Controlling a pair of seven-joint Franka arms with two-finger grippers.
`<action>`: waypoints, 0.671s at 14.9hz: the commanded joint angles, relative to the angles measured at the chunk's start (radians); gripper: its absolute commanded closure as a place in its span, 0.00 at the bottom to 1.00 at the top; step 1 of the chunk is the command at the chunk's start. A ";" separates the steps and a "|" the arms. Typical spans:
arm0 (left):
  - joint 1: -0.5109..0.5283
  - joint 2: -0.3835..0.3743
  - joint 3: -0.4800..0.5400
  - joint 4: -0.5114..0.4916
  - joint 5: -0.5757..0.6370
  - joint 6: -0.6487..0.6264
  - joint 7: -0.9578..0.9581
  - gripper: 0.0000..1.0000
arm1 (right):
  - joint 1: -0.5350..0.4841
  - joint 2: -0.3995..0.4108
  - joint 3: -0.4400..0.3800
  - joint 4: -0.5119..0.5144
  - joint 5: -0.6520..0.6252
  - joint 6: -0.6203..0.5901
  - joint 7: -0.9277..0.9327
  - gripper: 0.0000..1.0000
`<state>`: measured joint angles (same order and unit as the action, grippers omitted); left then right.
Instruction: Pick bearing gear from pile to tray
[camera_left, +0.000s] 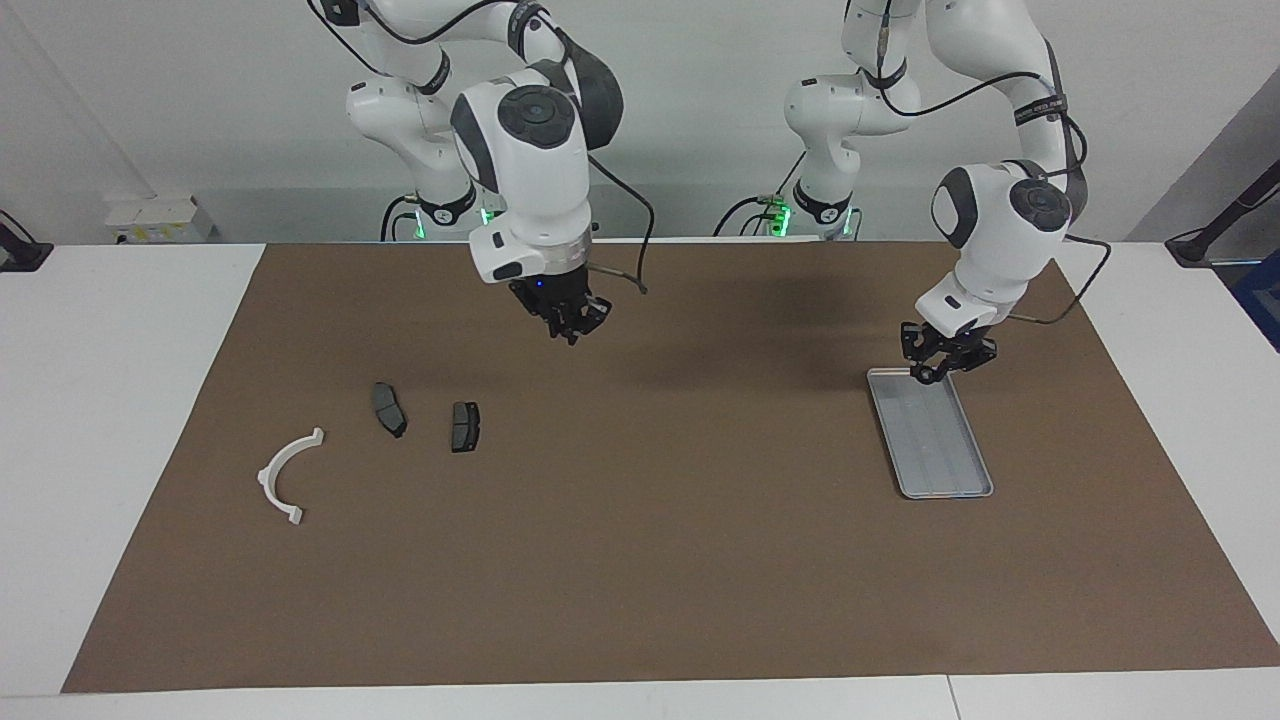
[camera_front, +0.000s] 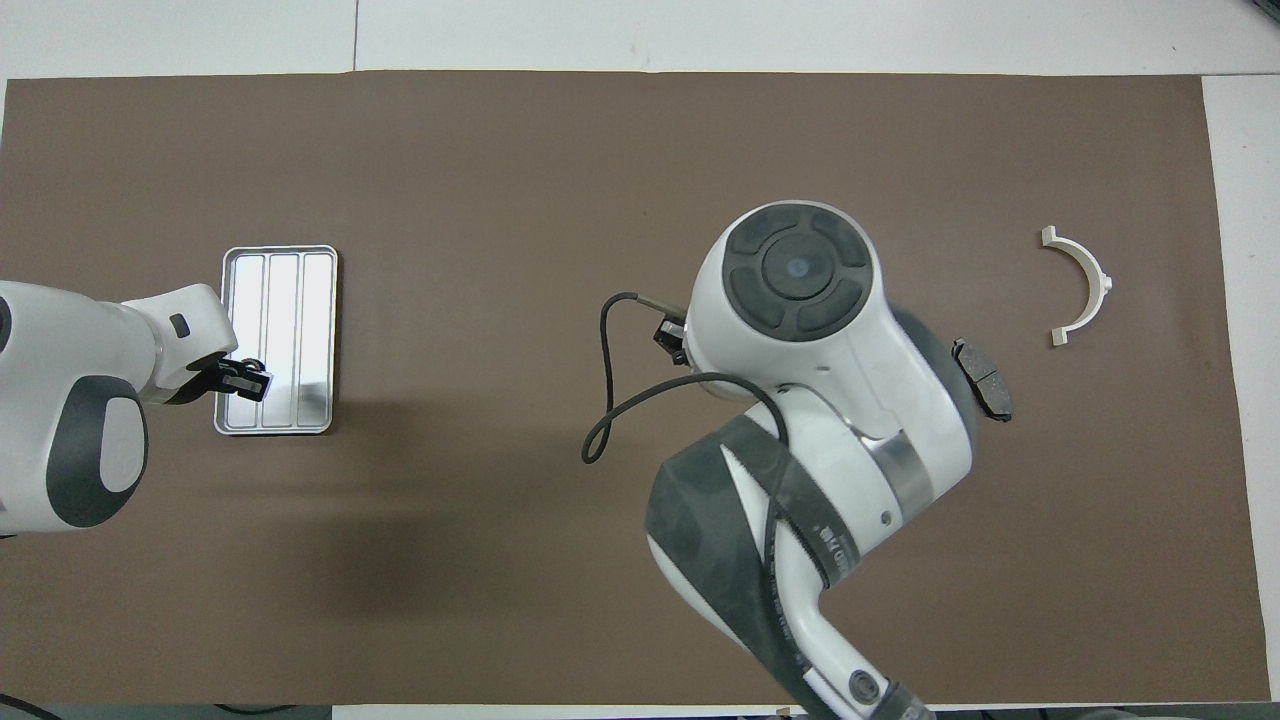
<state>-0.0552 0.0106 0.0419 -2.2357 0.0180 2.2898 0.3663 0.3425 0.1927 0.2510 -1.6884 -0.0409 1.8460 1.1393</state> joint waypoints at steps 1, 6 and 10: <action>0.015 0.037 -0.011 -0.016 0.016 0.078 0.008 1.00 | 0.032 -0.049 -0.004 -0.123 0.024 0.090 0.086 1.00; 0.015 0.103 -0.013 -0.019 0.016 0.154 0.002 1.00 | 0.101 -0.046 -0.004 -0.223 0.023 0.220 0.187 1.00; 0.015 0.115 -0.013 -0.048 0.016 0.198 0.000 1.00 | 0.128 -0.036 -0.004 -0.284 0.018 0.317 0.220 1.00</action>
<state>-0.0552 0.1342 0.0398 -2.2564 0.0182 2.4485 0.3663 0.4677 0.1820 0.2511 -1.9224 -0.0408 2.1196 1.3451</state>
